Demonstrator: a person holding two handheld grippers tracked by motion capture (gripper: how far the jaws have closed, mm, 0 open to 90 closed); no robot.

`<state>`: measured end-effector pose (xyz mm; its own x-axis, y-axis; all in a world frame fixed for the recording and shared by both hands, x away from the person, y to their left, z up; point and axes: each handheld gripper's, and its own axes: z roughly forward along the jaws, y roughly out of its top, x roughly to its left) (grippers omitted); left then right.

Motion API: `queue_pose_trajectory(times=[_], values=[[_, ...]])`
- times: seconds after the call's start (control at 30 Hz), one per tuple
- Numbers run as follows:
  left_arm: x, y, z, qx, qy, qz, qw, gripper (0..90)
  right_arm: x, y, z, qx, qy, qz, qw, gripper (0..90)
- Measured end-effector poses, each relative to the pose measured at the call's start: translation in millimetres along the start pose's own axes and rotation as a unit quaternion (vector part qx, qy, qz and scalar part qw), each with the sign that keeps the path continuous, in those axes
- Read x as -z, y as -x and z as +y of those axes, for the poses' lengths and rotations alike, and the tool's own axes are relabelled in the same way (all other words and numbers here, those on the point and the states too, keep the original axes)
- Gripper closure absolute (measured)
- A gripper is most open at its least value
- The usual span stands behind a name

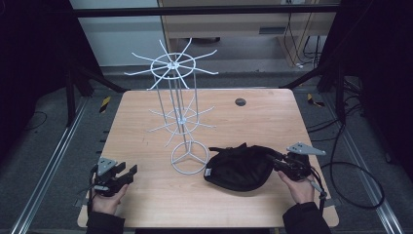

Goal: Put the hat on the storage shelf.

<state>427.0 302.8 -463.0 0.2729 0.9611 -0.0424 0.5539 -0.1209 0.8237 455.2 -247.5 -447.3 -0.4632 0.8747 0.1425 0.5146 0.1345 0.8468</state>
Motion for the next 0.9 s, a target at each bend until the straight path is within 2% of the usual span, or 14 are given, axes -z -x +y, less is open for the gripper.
queue_pose_trajectory(times=[0.17,0.3,0.5,0.63,0.73,0.8,0.83,0.9], values=[[-1.7,1.8,0.3,-0.005,-0.002,0.001,1.0000,50.4,-1.1,1.5,2.4,-0.011,-0.002,-0.006,0.9999,80.3],[-2.0,1.2,0.2,-0.005,-0.004,0.000,1.0000,50.5,-0.1,-0.9,7.1,-0.012,0.006,-0.012,0.9998,82.4],[-1.6,1.0,0.4,-0.004,-0.003,0.002,1.0000,50.6,4.8,-3.7,23.9,0.002,0.033,-0.052,0.9981,83.6],[-2.7,1.2,0.3,-0.003,-0.004,0.002,1.0000,50.8,6.8,0.3,33.1,0.009,0.049,-0.089,0.9948,83.9],[-2.5,1.1,0.4,-0.005,-0.004,0.003,1.0000,50.9,8.5,4.7,40.8,0.008,0.063,-0.120,0.9908,84.0],[-2.8,1.4,0.4,-0.004,-0.003,0.002,1.0000,51.0,9.2,6.2,43.8,0.004,0.069,-0.126,0.9896,84.1],[-2.7,1.3,0.4,-0.005,-0.005,0.002,1.0000,51.0,10.8,8.8,50.3,0.008,0.078,-0.147,0.9861,84.2],[-2.4,1.4,0.5,-0.006,-0.004,0.002,1.0000,51.0,12.7,10.1,57.3,0.019,0.086,-0.169,0.9817,84.2]])
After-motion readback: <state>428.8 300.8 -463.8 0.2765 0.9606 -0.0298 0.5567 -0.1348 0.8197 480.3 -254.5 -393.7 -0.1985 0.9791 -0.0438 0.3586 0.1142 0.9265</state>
